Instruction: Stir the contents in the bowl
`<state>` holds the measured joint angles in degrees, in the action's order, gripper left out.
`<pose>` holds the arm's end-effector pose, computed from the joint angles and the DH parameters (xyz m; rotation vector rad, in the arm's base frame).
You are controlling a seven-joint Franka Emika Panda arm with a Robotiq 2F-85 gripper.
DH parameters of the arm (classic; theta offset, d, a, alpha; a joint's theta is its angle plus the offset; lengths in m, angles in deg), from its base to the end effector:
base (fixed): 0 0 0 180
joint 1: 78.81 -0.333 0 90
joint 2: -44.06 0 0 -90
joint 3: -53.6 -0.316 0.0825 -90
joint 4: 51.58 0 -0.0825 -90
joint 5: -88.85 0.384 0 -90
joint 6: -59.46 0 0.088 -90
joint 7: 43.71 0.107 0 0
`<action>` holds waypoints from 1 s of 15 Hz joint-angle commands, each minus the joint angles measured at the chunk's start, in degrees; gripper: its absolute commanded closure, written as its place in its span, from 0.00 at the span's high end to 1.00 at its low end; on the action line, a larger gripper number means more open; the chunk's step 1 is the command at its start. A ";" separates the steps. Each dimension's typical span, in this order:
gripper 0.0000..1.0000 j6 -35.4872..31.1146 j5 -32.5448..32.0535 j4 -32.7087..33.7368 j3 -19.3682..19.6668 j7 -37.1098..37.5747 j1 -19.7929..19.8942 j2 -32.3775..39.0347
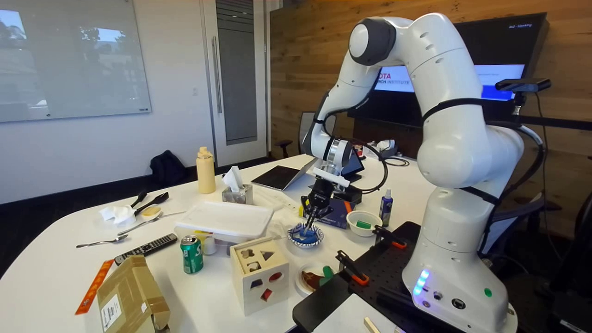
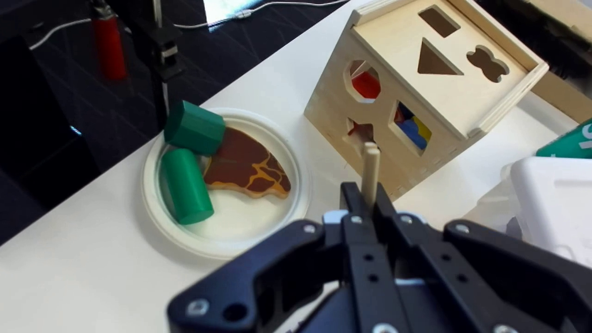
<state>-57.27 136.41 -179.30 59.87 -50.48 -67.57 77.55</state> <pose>0.4396 -0.1027 0.0811 -2.1888 1.0216 0.7444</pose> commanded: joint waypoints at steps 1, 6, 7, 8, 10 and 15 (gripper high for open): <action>0.02 -0.28 0.72 -1.29 -1.16 -1.21 -0.24 -1.95; 0.02 3.53 1.91 -1.32 -1.50 -0.29 0.63 -1.54; 0.02 4.41 1.89 -1.55 -1.27 0.07 0.79 -1.67; 0.02 4.97 1.92 -1.81 -1.01 0.37 0.91 -1.81; 0.02 5.48 1.78 -2.22 -0.32 0.73 1.06 -1.91; 0.02 2.19 1.04 -2.58 1.56 -0.38 1.01 -2.01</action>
<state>-53.29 137.41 -180.36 60.63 -51.06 -66.32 77.50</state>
